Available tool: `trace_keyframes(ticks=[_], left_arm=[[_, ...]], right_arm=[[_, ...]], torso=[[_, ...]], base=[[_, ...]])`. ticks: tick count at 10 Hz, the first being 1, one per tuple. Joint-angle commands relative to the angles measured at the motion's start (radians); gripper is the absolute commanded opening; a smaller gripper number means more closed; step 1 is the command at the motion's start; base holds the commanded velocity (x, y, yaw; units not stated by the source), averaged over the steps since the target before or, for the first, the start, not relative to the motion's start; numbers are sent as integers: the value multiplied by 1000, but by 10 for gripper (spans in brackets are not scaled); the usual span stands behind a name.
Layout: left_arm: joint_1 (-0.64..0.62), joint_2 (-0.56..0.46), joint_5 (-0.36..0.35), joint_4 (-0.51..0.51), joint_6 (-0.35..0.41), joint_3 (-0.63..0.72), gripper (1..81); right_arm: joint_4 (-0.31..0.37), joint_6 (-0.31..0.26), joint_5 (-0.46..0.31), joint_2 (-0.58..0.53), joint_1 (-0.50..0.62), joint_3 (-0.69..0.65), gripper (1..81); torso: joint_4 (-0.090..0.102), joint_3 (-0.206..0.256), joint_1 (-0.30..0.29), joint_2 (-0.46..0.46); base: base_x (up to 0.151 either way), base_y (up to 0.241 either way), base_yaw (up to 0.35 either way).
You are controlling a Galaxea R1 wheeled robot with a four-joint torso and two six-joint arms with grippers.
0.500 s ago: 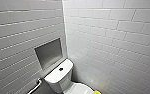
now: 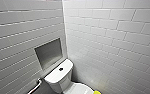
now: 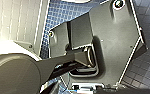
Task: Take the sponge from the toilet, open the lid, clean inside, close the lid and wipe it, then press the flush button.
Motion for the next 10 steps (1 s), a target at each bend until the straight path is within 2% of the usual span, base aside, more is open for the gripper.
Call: trace_keyframes(ticks=[1, 2, 3, 5, 7, 8, 9, 10], left_arm=[[-23, -8, 60, 4, 8, 14, 811], [-21, -11, 59, 1, 8, 13, 811], [-21, -11, 65, -2, 8, 11, 811], [-21, -12, 65, -5, 6, 11, 811], [-21, -8, 60, -2, 6, 11, 811], [-21, -6, 59, -2, 6, 11, 811], [-21, -6, 59, 3, 6, 11, 811], [-21, -8, 64, 4, 8, 11, 811]], right_arm=[[-5, 113, -17, -167, 89, 147, 811], [-5, 135, -19, -189, 112, 152, 811], [-5, 156, -19, -206, 127, 153, 811], [-5, 164, -19, -209, 140, 149, 811], [-3, 167, -20, -224, 163, 155, 811], [-3, 186, -20, -235, 176, 162, 811], [-3, 210, -20, -253, 201, 168, 811], [-3, 229, -20, -272, 223, 176, 811]], torso=[[0, -41, 0, 0], [0, -60, 0, 0], [0, -59, 0, 0], [0, -44, 0, 0], [0, -48, 1, 0], [0, -48, 65, -100], [0, -48, 66, -101], [0, -87, 72, -114]], base=[[0, 0, 0], [0, 0, 0], [0, 0, 0], [0, 0, 0], [0, 0, 0], [0, 0, 0], [0, 0, 0], [0, 0, 0]])
